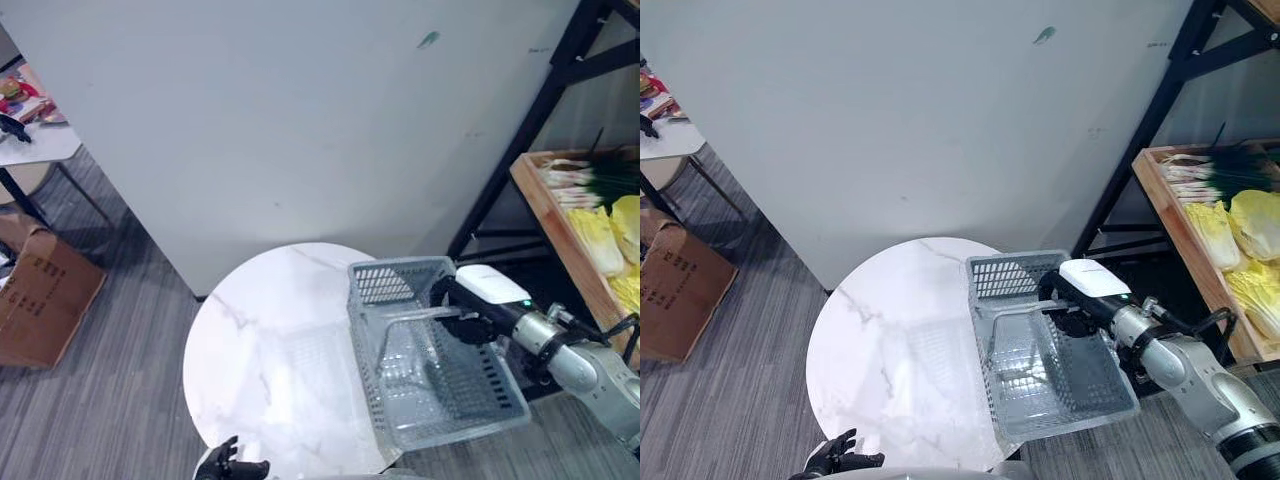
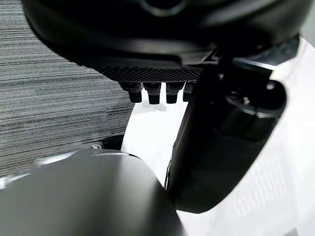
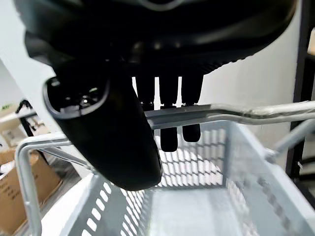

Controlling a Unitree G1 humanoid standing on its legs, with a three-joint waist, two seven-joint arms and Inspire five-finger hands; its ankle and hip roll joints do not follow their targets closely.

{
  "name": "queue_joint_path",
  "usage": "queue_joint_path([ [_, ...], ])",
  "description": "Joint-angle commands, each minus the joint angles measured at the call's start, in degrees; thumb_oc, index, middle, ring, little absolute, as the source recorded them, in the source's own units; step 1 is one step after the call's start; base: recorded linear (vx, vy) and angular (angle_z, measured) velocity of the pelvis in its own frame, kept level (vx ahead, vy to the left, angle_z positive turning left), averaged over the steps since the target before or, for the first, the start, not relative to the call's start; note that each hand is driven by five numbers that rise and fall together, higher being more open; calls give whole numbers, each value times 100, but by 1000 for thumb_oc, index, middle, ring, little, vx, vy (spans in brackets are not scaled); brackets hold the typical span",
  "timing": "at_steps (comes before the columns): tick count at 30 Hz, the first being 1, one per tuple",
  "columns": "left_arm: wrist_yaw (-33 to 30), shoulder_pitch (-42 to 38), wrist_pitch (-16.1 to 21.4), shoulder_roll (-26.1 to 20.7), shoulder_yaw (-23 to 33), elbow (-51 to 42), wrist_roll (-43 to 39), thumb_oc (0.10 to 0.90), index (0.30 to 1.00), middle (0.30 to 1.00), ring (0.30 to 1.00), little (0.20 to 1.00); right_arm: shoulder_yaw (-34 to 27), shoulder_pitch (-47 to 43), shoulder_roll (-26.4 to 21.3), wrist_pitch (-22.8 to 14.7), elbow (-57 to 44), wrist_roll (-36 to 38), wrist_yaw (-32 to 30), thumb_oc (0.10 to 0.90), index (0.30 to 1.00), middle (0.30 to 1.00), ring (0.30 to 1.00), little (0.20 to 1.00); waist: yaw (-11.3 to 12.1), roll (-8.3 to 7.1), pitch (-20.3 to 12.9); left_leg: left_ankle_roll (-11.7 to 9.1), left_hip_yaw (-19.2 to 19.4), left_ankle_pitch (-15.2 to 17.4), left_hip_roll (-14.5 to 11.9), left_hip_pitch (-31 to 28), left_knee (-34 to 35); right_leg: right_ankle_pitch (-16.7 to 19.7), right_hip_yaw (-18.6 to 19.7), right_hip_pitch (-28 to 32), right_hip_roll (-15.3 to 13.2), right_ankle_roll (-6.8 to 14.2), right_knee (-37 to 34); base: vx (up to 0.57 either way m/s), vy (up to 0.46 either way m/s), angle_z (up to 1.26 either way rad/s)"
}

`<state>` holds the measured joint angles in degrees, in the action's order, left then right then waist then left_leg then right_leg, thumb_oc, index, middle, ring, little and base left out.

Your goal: Get the vegetables into the basket

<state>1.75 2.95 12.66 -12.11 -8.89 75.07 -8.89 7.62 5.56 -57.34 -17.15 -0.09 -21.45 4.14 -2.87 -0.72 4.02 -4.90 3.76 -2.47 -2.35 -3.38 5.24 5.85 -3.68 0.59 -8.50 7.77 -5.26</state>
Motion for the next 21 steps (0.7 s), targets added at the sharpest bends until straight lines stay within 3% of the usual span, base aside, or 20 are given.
queue_joint_path([
  [1,78,78,13,-114,-71,343,336,900,1000,1000,1000,1000,-797,-580,-168,-481,-834,531,-714,400,300,300,300,300,189,-362,-132,123,122,299,-80,-34,-24,138,93,-43,-119,188,45,0,0,0],
  [6,58,30,-11,-149,-31,269,401,900,1000,1000,1000,1000,-870,-436,-105,-470,-832,555,-679,400,300,300,300,300,99,-301,-37,91,207,276,-173,-125,-45,33,206,-97,-23,116,139,13,-71,-8],
  [8,-30,-161,51,-219,22,56,268,900,1000,1000,1000,1000,-573,-690,-58,-515,-780,678,-643,400,300,300,300,300,43,-371,247,-93,90,471,-161,326,-1476,-42,534,-248,148,-50,433,-47,-171,-23],
  [9,-30,-161,50,-219,28,55,268,900,1000,1000,1000,1000,-562,-703,-58,-515,-775,677,-645,400,300,300,300,300,46,-370,251,-94,97,477,-165,325,-1484,-43,543,-249,152,-51,438,-29,-82,-33],
  [11,-80,-164,109,-253,22,-102,185,900,1000,1000,1000,1000,-321,-970,-83,-523,-729,707,-624,400,300,300,300,300,113,-374,258,-158,-436,380,2,312,-1663,20,815,-359,269,-29,523,-11,20,-88],
  [13,-115,-96,137,-235,20,-243,24,900,1000,1000,1000,1000,61,-1385,-154,-508,-587,785,-537,400,300,300,300,300,240,-347,228,-43,-1474,610,285,114,-1761,132,1426,-566,439,89,640,-27,102,-139],
  [14,-136,-122,129,-226,32,-265,-10,900,1000,1000,1000,1000,156,-1480,-168,-492,-521,788,-520,400,300,300,300,300,250,-327,228,0,-1695,700,339,30,-1738,170,1603,-661,479,138,727,-72,156,-119],
  [16,-125,-154,121,-221,35,-254,-30,900,1000,1000,1000,1000,214,-1540,-179,-470,-499,798,-484,400,300,300,300,300,228,-310,236,77,-1750,839,371,-42,-1633,177,1709,-775,487,178,846,-107,164,-105],
  [17,-90,-208,117,-225,-5,-333,6,900,1000,1000,1000,1000,118,-1398,-210,-435,-519,798,-450,400,300,300,300,300,99,-317,249,245,-1569,1143,443,-120,-1434,187,1795,-933,376,260,1014,-115,174,-92],
  [19,-73,-266,116,-227,-49,-347,58,900,1000,1000,1000,1000,-3,-1243,-177,-413,-535,788,-460,400,300,300,300,300,28,-329,271,319,-1446,1198,509,-117,-1391,234,1822,-998,277,353,1039,-220,310,-54],
  [21,-107,-341,143,-257,-43,-266,132,900,1000,1000,1000,1000,-124,-1018,53,-381,-582,703,-497,400,300,300,300,300,-114,-427,407,475,-1168,1216,802,-99,-1289,1081,2071,-1296,37,636,839,-330,360,-30],
])
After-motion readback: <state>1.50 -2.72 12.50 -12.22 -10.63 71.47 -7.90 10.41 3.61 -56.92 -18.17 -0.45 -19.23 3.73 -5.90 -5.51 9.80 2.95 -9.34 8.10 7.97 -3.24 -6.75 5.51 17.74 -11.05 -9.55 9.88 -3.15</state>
